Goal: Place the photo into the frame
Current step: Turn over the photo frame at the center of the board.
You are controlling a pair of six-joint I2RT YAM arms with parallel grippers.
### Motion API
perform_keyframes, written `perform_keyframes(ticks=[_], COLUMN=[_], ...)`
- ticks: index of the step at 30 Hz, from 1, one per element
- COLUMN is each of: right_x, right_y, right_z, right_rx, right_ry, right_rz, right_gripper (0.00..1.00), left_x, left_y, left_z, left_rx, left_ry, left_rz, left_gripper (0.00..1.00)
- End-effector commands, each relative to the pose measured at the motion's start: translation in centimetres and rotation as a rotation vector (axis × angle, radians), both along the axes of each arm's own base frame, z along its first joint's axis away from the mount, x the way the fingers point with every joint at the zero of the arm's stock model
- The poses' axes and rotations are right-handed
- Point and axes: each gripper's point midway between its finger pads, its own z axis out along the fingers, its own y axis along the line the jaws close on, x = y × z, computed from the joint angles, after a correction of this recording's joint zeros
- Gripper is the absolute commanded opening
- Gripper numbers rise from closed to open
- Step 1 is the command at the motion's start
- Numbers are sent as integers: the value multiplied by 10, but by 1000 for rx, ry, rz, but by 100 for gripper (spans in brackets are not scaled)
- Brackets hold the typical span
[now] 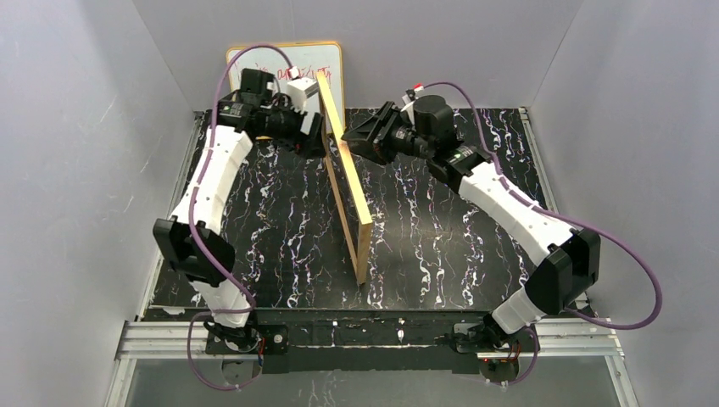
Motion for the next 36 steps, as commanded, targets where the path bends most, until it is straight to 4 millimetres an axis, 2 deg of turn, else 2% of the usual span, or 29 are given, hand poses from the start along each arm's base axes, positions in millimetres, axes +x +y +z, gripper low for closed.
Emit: perform_keyframes(ticks=[1, 4, 6, 11, 15, 20, 23, 27, 29, 32, 36], right_x=[-7, -3, -1, 7, 15, 24, 26, 18, 11, -1, -17], right_y=[-26, -38, -43, -53, -67, -89, -108, -141, -161, -184, -191], right_z=[16, 12, 13, 4, -2, -11, -25, -61, -83, -109, -140], right_rx=[-16, -49, -80, -195, -193, -241, -340, -535, -648, -719, -699], right_ry=[-39, -29, -41, -35, -17, -10, -13, 7, 23, 35, 51], right_rz=[39, 47, 66, 125, 152, 134, 107, 72, 52, 31, 43], right_gripper=[64, 81, 83, 85, 85, 80, 74, 67, 59, 49, 43], left_x=[24, 29, 31, 33, 35, 33, 24, 8, 0, -6, -11], left_y=[-15, -30, -38, -49, -58, -56, -44, -17, -1, 28, 65], left_z=[14, 15, 11, -8, -21, -23, -30, -60, -80, -111, -145], left_rx=[46, 73, 88, 170, 220, 242, 287, 328, 357, 388, 381], left_ry=[-67, -82, -80, -72, -73, -75, -73, -18, 29, 96, 169], left_rz=[52, 29, 17, -16, -38, -46, -61, -74, -98, -100, -83], left_gripper=[86, 85, 85, 86, 87, 87, 87, 91, 92, 91, 91])
